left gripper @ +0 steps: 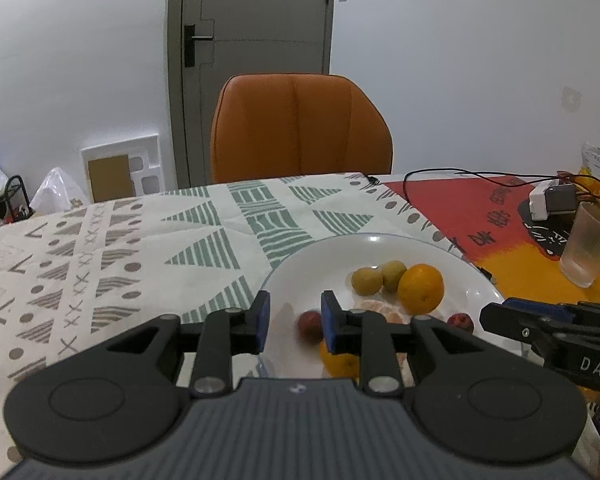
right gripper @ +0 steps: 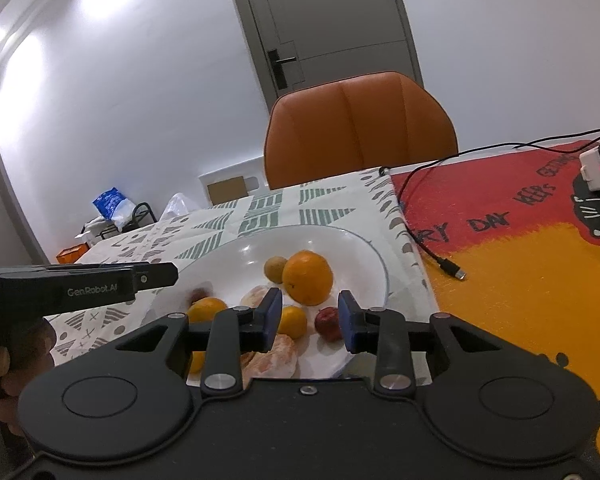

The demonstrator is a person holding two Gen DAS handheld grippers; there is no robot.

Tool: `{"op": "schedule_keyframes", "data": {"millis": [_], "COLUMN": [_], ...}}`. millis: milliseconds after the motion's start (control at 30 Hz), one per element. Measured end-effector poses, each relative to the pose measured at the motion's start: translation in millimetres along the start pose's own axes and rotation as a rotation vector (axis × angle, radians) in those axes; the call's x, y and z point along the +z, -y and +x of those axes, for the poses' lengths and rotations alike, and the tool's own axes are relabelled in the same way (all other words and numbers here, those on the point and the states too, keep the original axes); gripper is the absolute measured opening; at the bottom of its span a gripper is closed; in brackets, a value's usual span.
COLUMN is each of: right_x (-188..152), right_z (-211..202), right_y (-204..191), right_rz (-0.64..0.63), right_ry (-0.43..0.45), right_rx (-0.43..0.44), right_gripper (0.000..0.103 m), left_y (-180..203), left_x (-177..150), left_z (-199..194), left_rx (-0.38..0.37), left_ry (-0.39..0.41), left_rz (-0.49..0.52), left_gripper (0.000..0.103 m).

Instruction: Organize fruits

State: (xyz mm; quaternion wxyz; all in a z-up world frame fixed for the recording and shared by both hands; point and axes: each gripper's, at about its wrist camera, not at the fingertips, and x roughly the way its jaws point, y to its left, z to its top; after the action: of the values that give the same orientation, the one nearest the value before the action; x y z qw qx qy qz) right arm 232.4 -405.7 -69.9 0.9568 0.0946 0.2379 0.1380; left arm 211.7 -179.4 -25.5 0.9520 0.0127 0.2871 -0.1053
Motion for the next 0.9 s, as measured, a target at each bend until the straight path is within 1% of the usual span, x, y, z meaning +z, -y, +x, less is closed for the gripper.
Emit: {"op": "schedule_keyframes", "data": {"millis": [133,233,300,433,500,533,567,600,667,700,767,800,867,900], "right_x": [-1,-2,-2,-3,-3,-3,-3,-4,-5,-5,-5,-6,-7,-7], "right_z": [2,3,3,3,3,3,2,2,1,0,-2,-4,-7,-7], "right_y": [-5,-10,-14,-22,-26,-28,-30,-31,-36,-37,-40,-42,-45,-47], "right_rz": [-0.008,-0.014,-0.018,-0.025,-0.025,-0.024,-0.024,-0.022,-0.023,-0.024,-0.022,-0.022,-0.024,-0.024], "right_ry": [-0.007,-0.011,-0.012,-0.013,-0.015,-0.016,-0.016,-0.016,-0.018,-0.018,-0.010,-0.003,0.005,0.006], "right_rx": [0.012,0.020,0.023,0.027,0.030,0.031,0.030,0.031,0.028,0.027,0.022,0.014,0.005,0.004], "right_gripper": [0.032,0.033,0.034,0.040,0.043,0.048,0.054,0.056,0.062,0.065,0.082,0.086,0.097,0.099], "left_y": [-6,-11,-15,-22,-26,-28,-30,-32,-36,-38,-43,-45,-49,-50], "left_x": [-3,-4,-4,-6,-7,-7,-8,-8,-9,-9,-10,-11,-13,-14], "left_z": [-5,-10,-14,-24,-29,-32,-34,-37,-41,-43,-45,-47,-50,-52], "left_rx": [0.016,0.026,0.033,0.050,0.058,0.064,0.074,0.087,0.106,0.114,0.124,0.128,0.140,0.143], "left_ry": [-0.007,-0.006,-0.004,0.008,0.012,0.014,0.017,0.021,0.027,0.024,0.012,0.009,0.004,0.001], "left_rz": [-0.001,-0.013,-0.021,-0.031,-0.035,-0.037,-0.038,-0.039,-0.046,-0.052,-0.062,-0.066,-0.074,-0.078], "left_gripper": [0.026,0.031,0.040,0.051,0.060,0.063,0.069,0.074,0.082,0.084,0.085,0.085,0.087,0.088]}}
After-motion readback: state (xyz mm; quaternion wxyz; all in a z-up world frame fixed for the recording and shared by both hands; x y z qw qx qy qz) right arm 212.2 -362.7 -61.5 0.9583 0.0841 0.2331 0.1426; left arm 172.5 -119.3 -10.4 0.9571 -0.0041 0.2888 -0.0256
